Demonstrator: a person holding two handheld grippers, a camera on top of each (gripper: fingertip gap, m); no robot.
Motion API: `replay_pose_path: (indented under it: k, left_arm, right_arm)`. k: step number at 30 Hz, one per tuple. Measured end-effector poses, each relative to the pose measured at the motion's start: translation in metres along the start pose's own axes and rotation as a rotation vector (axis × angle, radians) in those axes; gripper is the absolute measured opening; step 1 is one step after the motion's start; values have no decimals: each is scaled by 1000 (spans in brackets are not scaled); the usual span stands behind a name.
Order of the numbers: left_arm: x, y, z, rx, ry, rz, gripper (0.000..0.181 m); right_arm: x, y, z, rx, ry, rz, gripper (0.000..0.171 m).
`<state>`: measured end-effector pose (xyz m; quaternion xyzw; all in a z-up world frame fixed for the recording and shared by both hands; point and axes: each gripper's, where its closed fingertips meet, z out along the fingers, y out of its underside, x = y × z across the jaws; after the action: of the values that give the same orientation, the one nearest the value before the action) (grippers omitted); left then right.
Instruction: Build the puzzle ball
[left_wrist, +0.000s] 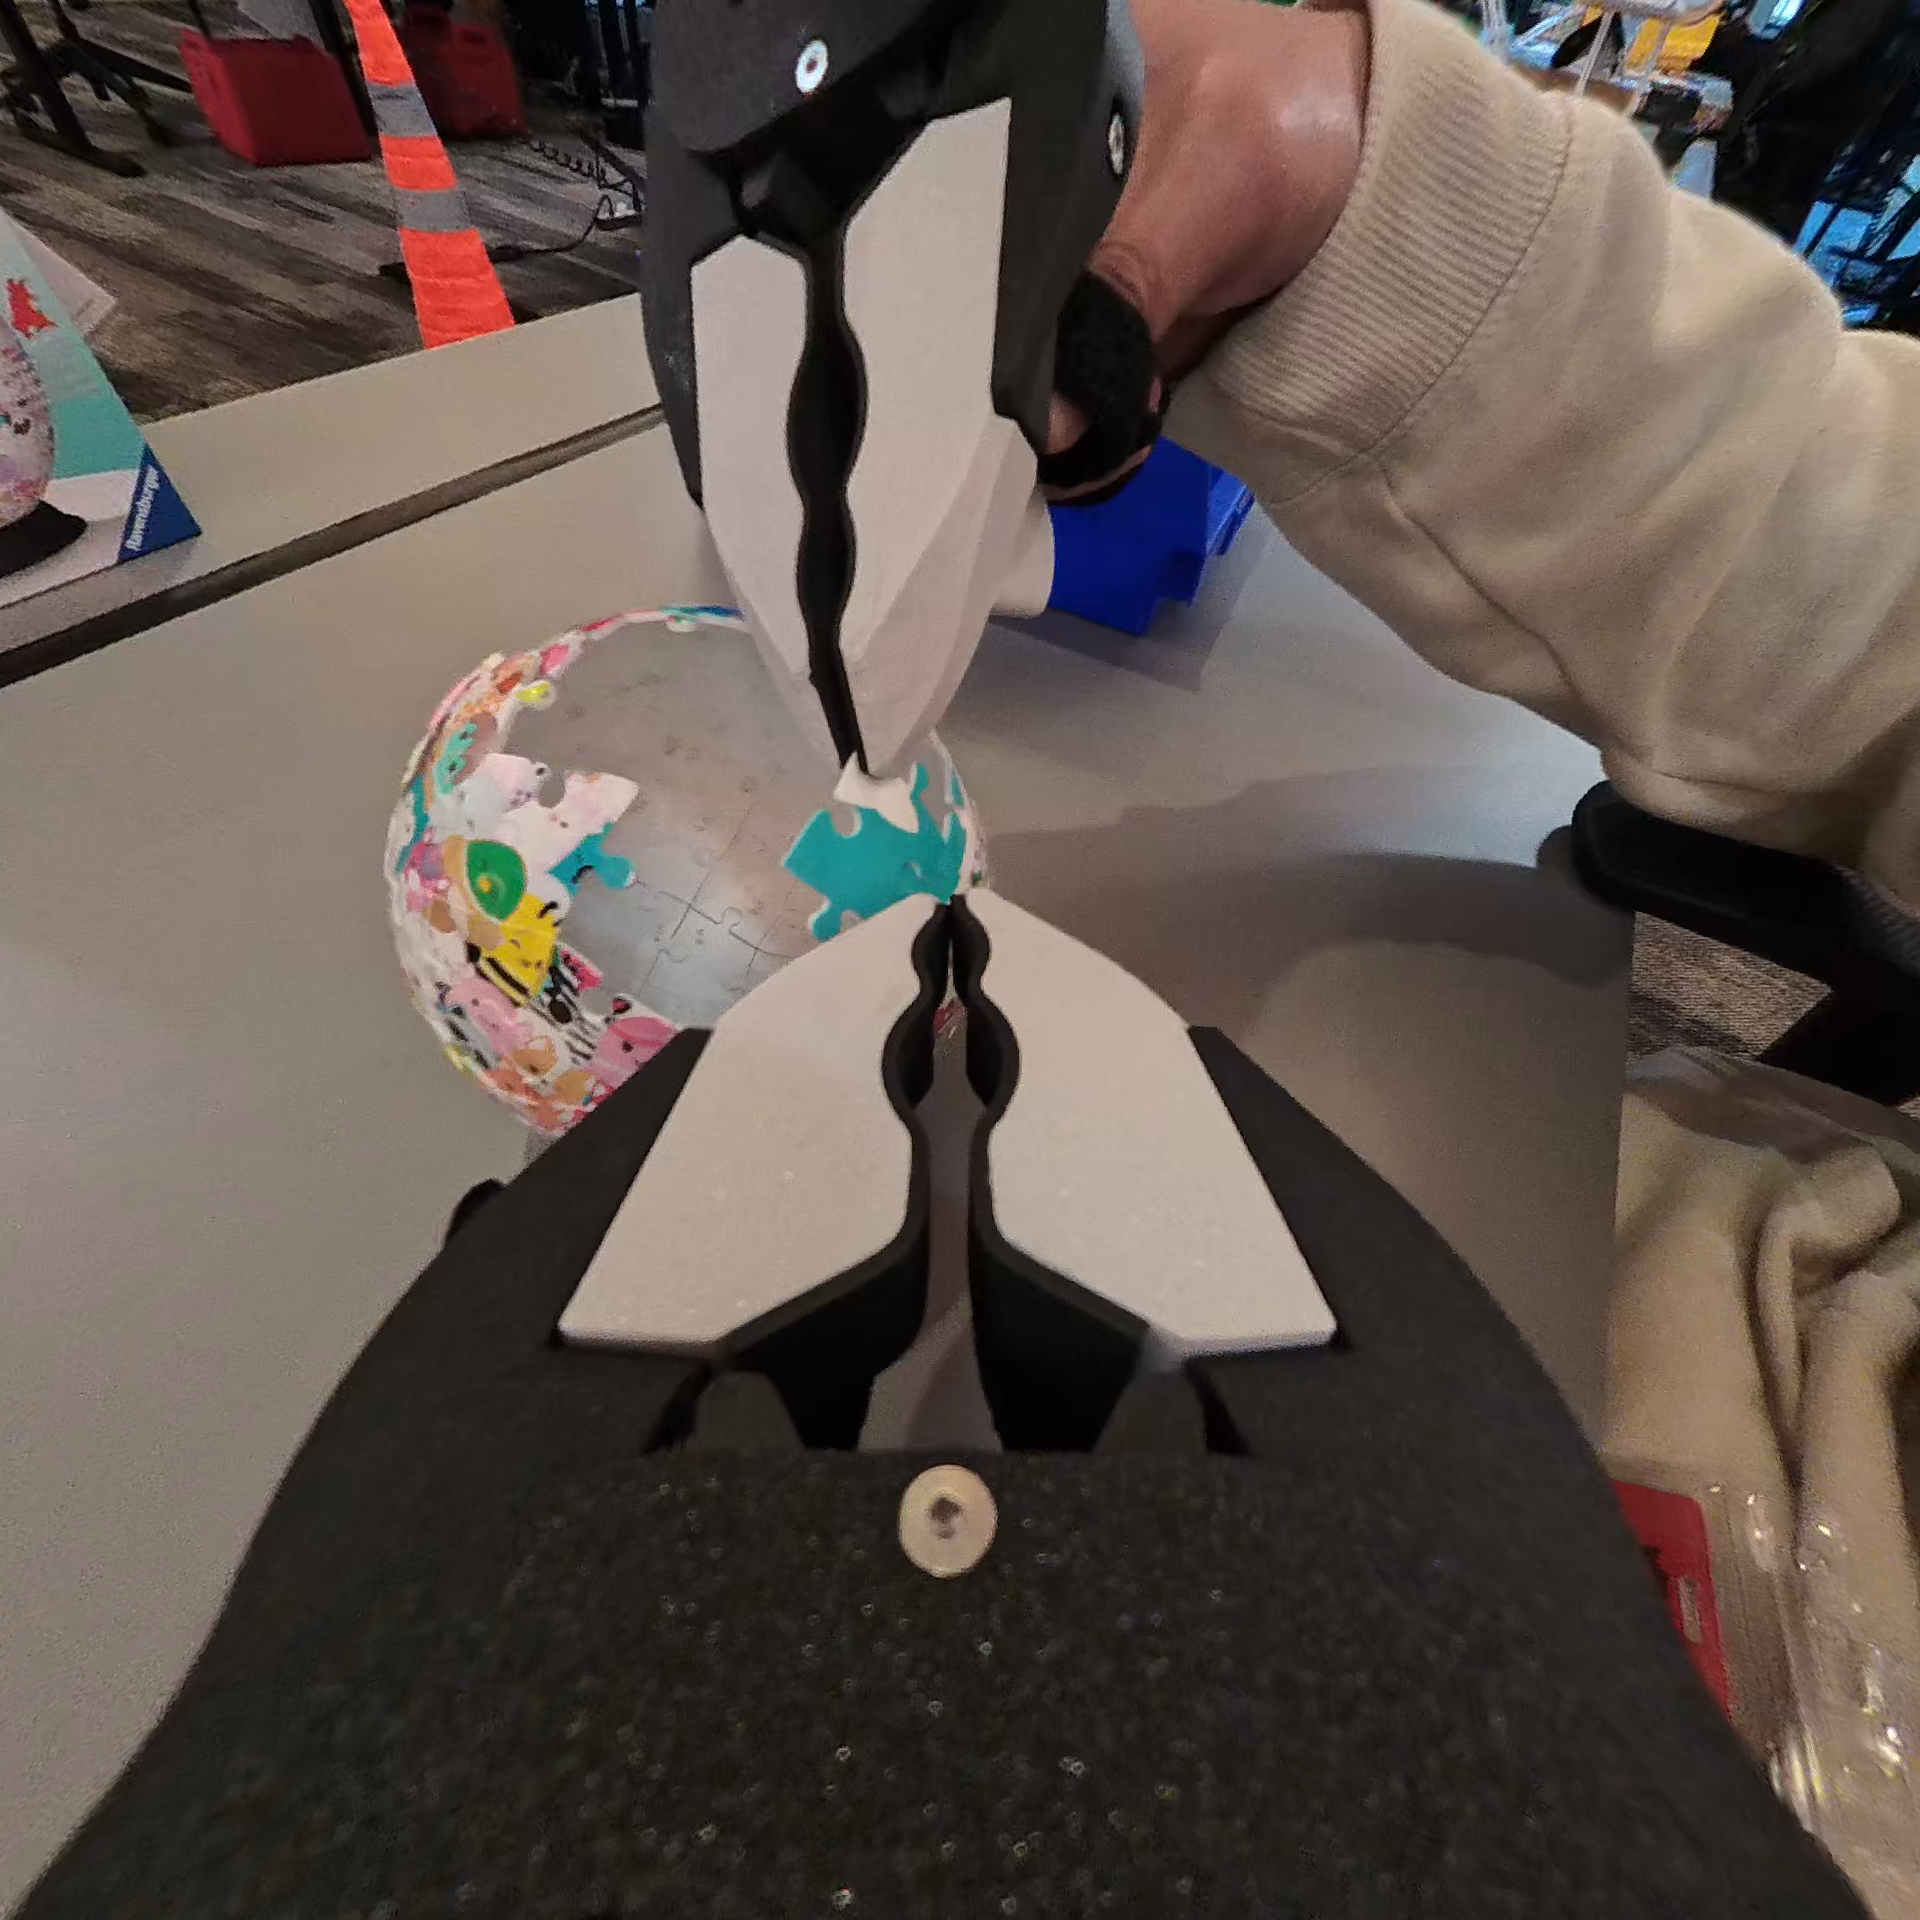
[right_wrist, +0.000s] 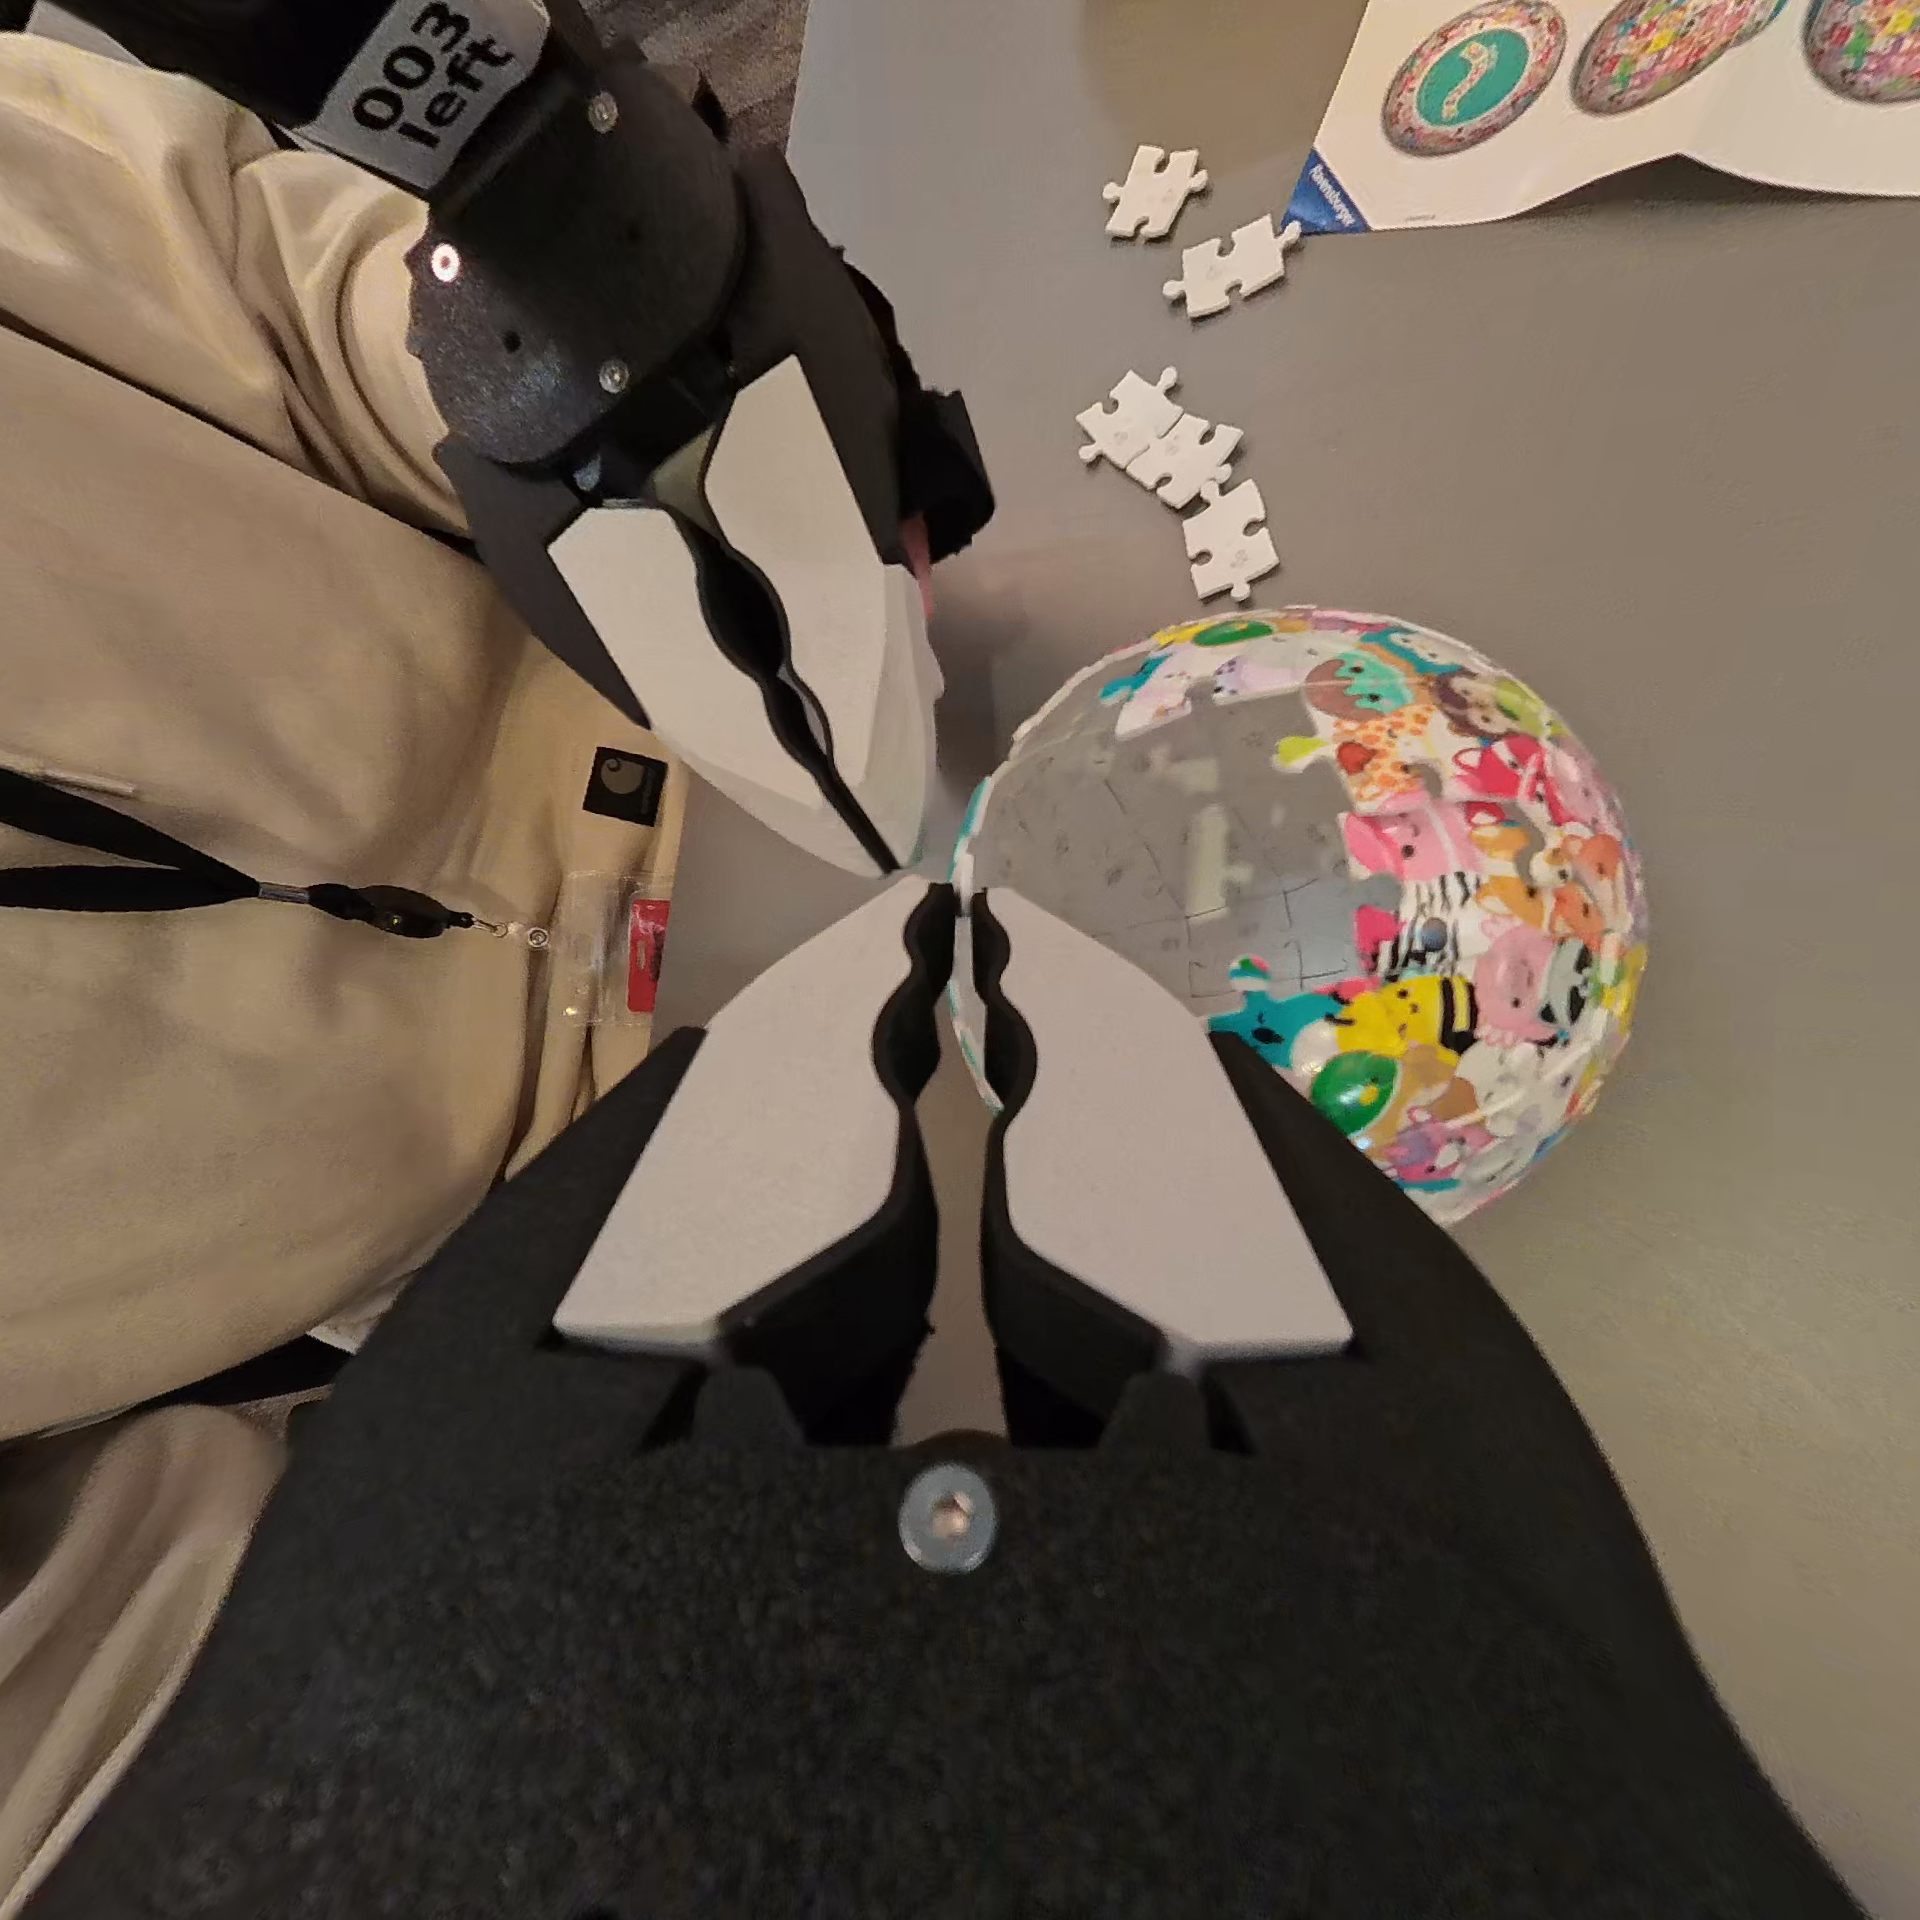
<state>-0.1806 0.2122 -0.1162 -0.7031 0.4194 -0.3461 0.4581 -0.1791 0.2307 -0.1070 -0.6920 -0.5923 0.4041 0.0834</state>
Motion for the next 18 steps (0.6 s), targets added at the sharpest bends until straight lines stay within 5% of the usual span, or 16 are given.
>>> replay_pose_path:
  k: [18]
  left_arm:
    - [2,-2,10,-21,-22,9,0]
  right_arm:
    - [6,3,-3,52,-28,-55,4]
